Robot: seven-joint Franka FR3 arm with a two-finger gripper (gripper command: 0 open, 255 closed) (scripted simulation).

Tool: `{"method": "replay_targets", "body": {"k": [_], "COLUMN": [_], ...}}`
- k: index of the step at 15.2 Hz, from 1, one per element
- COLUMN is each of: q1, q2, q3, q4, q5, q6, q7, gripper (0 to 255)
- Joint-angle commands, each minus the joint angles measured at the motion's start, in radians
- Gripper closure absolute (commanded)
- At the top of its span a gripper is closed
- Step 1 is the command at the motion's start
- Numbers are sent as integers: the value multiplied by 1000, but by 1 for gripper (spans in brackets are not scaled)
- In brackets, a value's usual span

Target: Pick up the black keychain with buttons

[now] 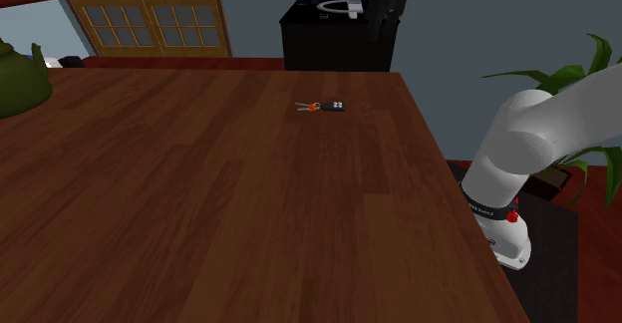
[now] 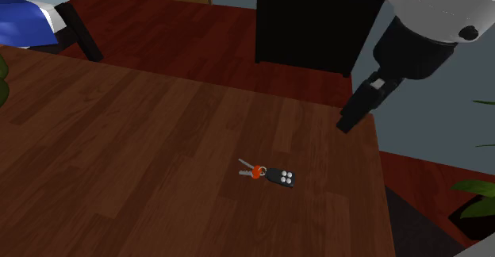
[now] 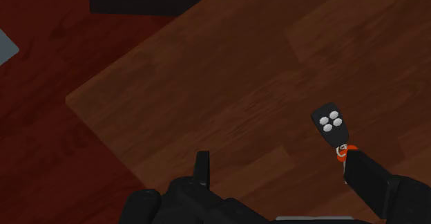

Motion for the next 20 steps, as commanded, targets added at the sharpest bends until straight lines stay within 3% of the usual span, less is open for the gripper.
{"method": "replay_targets", "body": {"k": [1, 14, 20], "q1": [0, 122, 128], "q2": [0, 360, 382], "q3": [0, 204, 217], "q4": [0, 72, 15], "q5": [0, -19, -21], "q6": [0, 159, 232], "q7": [0, -26, -26], "gripper": [0, 0, 0]}}
